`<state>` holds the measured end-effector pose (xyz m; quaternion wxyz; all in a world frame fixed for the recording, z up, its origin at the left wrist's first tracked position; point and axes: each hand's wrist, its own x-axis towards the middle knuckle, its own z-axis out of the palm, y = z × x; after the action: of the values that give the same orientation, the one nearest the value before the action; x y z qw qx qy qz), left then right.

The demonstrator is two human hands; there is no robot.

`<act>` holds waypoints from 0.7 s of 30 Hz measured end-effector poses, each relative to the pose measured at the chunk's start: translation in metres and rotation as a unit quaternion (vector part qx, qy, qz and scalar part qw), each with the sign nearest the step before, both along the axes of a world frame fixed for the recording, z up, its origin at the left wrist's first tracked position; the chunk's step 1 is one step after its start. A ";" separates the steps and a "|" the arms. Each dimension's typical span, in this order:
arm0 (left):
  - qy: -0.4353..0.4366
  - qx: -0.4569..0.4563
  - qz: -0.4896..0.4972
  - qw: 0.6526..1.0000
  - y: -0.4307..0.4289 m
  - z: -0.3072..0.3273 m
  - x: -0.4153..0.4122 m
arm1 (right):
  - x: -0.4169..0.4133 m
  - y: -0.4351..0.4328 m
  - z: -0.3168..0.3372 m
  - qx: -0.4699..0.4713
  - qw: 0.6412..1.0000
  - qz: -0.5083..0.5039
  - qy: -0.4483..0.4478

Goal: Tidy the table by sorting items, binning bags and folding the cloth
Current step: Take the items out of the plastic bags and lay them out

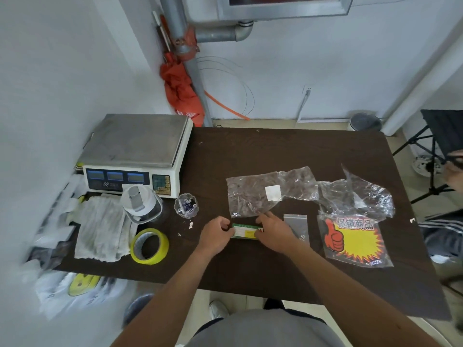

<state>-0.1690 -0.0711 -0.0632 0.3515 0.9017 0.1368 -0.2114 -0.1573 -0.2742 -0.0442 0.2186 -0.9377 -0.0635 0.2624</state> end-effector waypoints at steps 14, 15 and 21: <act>0.003 0.083 -0.123 0.989 -0.002 -0.004 0.000 | -0.011 0.007 -0.006 -0.020 0.999 -0.028 0.035; 0.004 0.086 -0.126 0.988 -0.003 -0.004 0.000 | -0.011 0.008 -0.007 -0.019 0.999 -0.032 0.038; 0.006 0.098 -0.154 0.983 -0.005 -0.003 -0.001 | -0.012 0.010 -0.011 -0.036 0.998 -0.030 0.049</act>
<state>-0.1699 -0.0756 -0.0660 0.2237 0.9408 0.0191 -0.2541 -0.1697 -0.2644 -0.0555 0.1953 -0.9326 -0.0152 0.3032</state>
